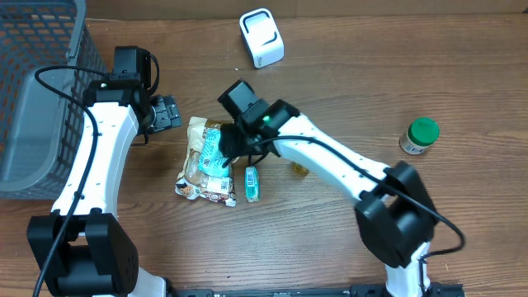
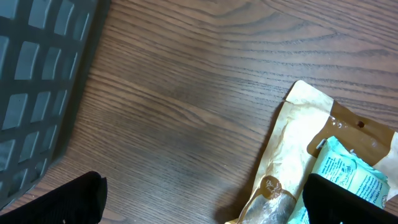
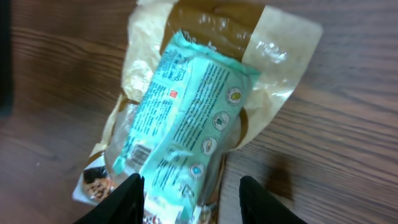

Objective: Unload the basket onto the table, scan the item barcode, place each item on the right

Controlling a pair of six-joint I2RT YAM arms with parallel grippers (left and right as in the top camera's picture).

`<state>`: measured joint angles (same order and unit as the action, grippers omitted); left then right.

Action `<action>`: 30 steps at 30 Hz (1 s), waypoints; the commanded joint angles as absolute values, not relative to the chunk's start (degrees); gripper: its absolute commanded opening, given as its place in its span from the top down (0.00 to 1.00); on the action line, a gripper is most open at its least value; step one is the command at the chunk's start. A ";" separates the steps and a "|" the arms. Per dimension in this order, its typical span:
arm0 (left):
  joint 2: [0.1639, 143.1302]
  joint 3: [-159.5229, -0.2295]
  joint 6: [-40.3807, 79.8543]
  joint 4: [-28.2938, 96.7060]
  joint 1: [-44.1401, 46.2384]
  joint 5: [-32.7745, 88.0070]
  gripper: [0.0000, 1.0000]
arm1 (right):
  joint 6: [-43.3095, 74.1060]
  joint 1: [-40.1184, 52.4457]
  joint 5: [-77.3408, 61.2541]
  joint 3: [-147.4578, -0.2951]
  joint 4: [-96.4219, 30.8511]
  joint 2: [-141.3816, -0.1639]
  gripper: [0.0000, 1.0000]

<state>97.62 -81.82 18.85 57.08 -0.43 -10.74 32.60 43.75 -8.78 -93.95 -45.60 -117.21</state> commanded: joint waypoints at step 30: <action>97.38 -82.65 17.78 56.97 -0.36 -10.90 0.01 | 40.73 46.50 -6.13 -93.27 -40.71 -124.44 0.00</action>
